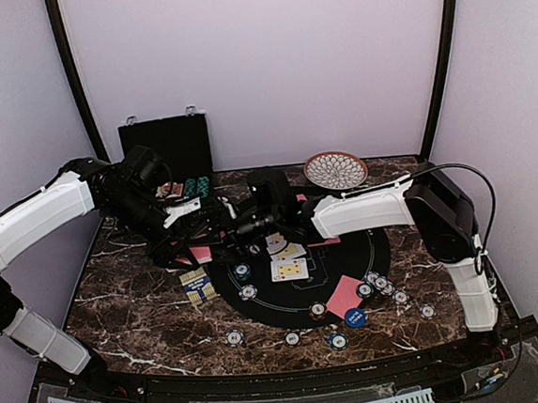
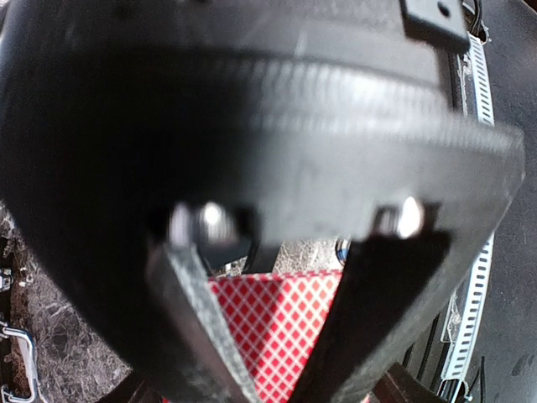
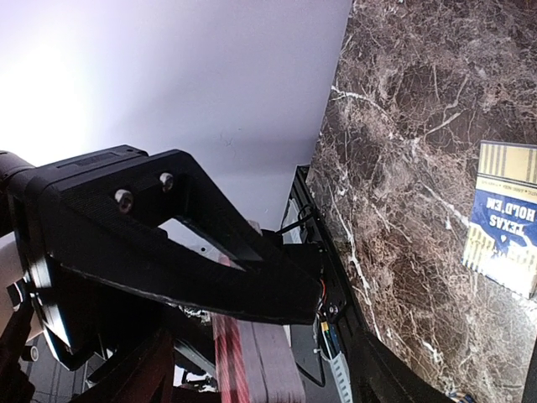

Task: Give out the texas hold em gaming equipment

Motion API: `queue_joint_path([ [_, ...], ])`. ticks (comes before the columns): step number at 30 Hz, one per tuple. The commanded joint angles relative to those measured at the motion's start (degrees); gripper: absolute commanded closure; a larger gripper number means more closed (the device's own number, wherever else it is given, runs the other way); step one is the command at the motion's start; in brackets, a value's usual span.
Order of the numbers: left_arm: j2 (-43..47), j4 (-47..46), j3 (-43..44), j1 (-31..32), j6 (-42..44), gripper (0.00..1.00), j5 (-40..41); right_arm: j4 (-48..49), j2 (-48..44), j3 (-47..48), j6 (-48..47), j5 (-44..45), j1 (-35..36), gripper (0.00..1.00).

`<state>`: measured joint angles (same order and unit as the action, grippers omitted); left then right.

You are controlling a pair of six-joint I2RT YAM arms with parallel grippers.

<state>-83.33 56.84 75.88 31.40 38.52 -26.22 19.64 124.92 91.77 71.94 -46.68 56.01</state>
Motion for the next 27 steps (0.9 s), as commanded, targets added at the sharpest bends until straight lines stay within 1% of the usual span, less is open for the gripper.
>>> queue_joint_path([
  [1, 2.05, 0.18, 1.56, -0.16, -0.02, 1.0, -1.85, -0.85, 2.39, 2.7, -0.53, -1.66, 0.51, 0.29],
  [5, 2.07, 0.41, 1.96, -0.14, -0.02, 1.0, -2.01, -1.07, 3.24, 2.13, -0.78, -3.29, -0.01, 0.3],
  [8, 2.24, 0.51, 2.08, -0.13, 0.06, 1.0, -2.07, -2.65, 2.47, 0.94, -1.82, -2.95, -0.62, 0.32],
  [14, 2.25, 0.64, 2.28, -0.17, 0.19, 1.0, -1.9, -3.02, -0.8, -3.1, -2.68, -2.31, -2.39, 0.42],
  [22, 2.32, 0.69, 2.3, -0.13, 0.24, 1.0, -1.77, -5.49, -5.09, -6.48, -4.92, -1.8, -3.54, 0.47],
  [27, 2.22, 0.75, 1.97, -0.17, 0.24, 1.0, -1.61, -5.14, -7.24, -6.84, -4.59, -1.71, -3.54, 0.55],
])
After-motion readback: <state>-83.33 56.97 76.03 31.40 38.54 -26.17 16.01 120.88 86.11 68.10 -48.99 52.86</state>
